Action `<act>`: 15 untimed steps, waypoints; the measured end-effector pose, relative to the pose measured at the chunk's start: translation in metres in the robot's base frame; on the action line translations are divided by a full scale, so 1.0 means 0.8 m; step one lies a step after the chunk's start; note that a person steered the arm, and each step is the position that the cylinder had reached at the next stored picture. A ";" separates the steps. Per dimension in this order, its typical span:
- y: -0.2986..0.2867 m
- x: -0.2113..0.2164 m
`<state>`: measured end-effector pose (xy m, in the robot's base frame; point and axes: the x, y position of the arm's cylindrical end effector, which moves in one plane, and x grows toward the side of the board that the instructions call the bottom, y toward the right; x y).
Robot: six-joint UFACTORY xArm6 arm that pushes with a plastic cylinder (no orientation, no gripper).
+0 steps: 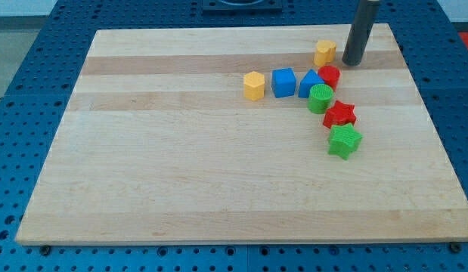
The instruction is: Move the yellow heart to the left side of the yellow hexagon
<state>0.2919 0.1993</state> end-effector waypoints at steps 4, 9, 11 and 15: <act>-0.184 -0.023; -0.145 -0.012; -0.198 -0.033; -0.111 -0.003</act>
<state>0.2896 0.1104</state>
